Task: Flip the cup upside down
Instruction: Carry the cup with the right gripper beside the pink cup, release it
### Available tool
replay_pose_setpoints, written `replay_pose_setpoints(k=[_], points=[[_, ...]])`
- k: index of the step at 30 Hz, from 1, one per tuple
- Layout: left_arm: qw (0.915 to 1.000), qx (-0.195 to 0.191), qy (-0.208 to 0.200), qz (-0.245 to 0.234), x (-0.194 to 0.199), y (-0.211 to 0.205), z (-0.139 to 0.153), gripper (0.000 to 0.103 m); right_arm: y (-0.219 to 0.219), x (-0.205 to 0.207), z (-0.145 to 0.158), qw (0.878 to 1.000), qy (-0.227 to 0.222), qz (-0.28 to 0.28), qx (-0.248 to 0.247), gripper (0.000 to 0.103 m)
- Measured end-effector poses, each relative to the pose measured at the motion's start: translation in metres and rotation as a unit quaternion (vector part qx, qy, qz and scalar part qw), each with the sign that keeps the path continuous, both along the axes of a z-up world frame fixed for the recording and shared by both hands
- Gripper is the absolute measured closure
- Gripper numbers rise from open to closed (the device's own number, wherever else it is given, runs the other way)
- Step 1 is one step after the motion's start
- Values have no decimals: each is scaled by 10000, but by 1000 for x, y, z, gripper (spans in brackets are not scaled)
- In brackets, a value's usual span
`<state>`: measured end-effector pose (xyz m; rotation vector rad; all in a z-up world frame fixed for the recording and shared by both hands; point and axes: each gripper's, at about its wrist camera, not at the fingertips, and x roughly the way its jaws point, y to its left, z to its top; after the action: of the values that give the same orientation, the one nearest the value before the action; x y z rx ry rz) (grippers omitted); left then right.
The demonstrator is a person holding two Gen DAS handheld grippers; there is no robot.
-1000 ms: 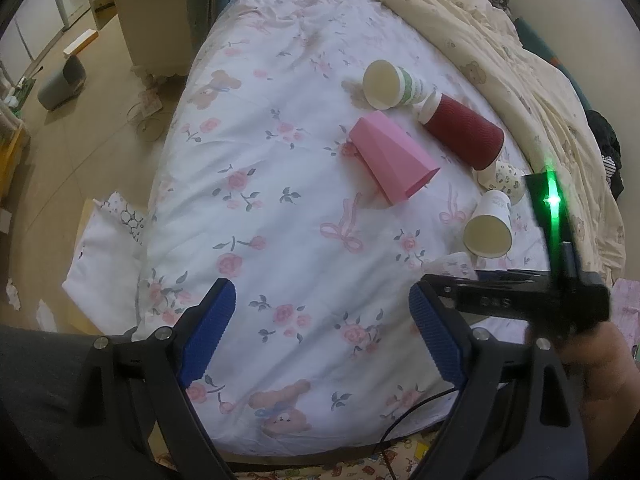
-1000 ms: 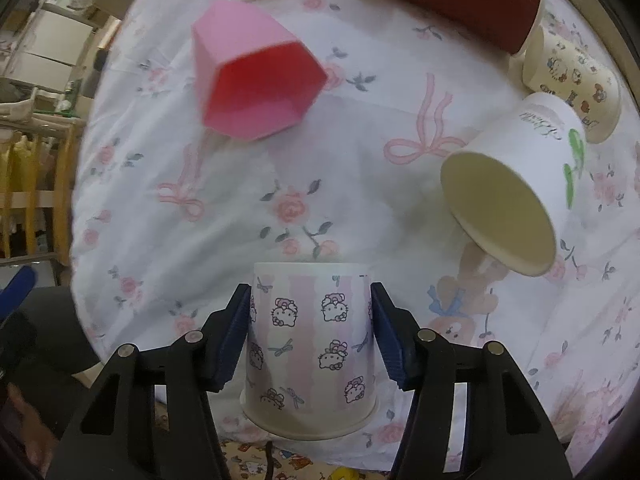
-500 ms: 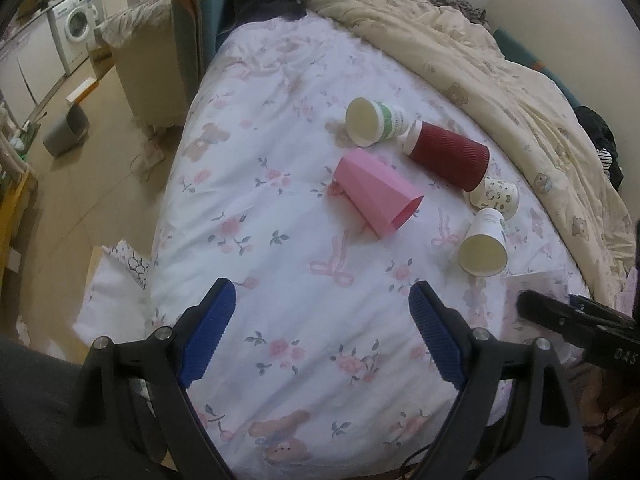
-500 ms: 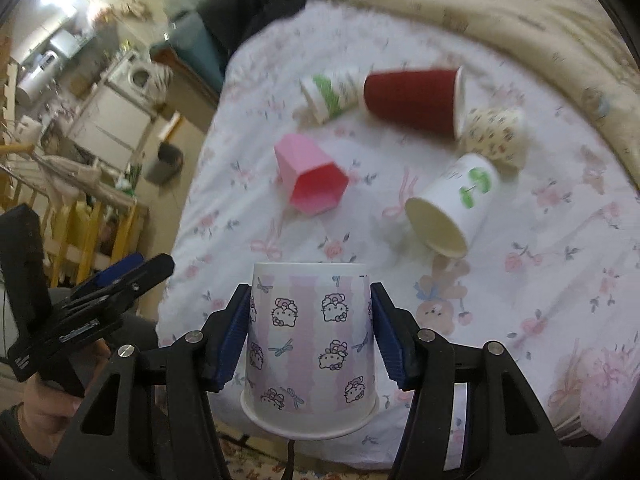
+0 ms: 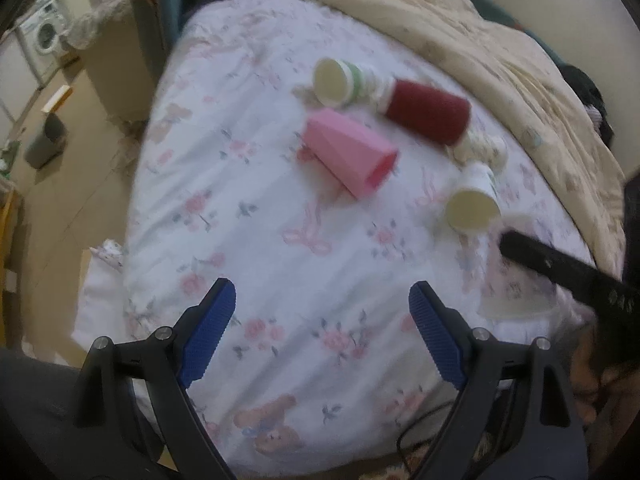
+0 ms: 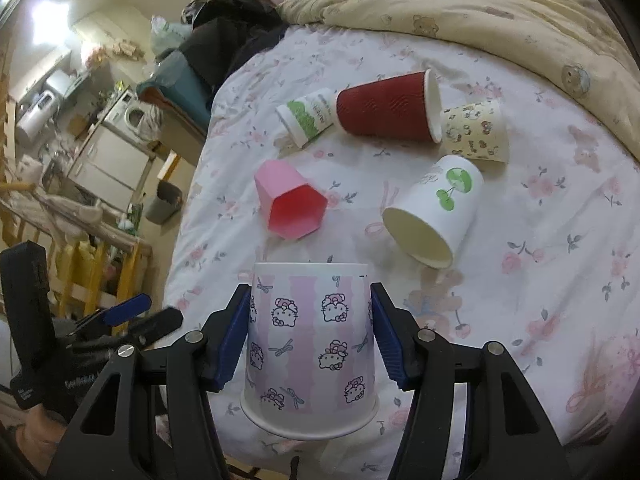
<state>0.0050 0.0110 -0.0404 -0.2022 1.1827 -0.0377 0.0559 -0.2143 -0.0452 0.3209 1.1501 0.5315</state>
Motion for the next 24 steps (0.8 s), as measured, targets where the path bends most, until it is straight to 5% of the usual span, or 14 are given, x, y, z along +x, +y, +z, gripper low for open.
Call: replay_pose_setpoints(k=[12,24], points=[[9906,-771,-21,-1134,-5,-51,7,17,12,-6,-6,9997,22,244,26,43],[9953,-555,224,-761,0,-34,-7,17,15,-12,5,9985,-134,472,233,44]])
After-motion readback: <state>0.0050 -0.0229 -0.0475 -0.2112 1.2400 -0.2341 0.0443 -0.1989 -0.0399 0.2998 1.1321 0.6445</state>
